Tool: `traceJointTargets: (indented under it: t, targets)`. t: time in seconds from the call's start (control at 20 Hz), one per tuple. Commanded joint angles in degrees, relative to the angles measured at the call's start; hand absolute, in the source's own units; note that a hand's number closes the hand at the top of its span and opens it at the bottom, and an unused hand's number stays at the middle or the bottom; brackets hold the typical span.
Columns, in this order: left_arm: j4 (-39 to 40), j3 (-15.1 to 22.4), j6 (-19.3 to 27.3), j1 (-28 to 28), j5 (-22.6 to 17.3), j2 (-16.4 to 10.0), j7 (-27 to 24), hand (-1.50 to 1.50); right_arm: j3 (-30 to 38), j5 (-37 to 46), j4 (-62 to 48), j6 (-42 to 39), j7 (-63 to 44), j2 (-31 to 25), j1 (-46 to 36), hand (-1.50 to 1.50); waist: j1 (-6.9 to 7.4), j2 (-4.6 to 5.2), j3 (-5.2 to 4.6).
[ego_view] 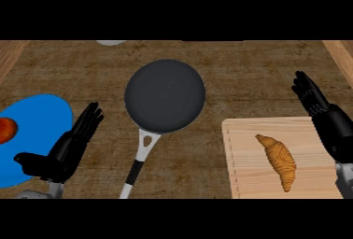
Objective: Pick the croissant from the cutting board and place it in the pan
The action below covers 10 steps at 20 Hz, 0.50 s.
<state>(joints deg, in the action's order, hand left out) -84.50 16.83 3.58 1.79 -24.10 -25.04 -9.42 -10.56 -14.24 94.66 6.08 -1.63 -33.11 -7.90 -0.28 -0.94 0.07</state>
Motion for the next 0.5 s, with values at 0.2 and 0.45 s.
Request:
traceJointTargets:
  t: [0.2,0.45]
  targets:
    - [1.3,-2.72,10.31,0.92,10.88,-5.96,7.25,0.0,5.11,-0.89,-4.27,3.55,-0.46,4.63,-7.1,-1.5,1.18,1.07,0.03]
    - [1.63,-1.91,12.86,-4.43,12.04,-5.84,7.96,0.0,11.81,7.44,-3.39,20.47,-9.95,1.03,5.75,-1.5,-2.8,0.06,-0.1]
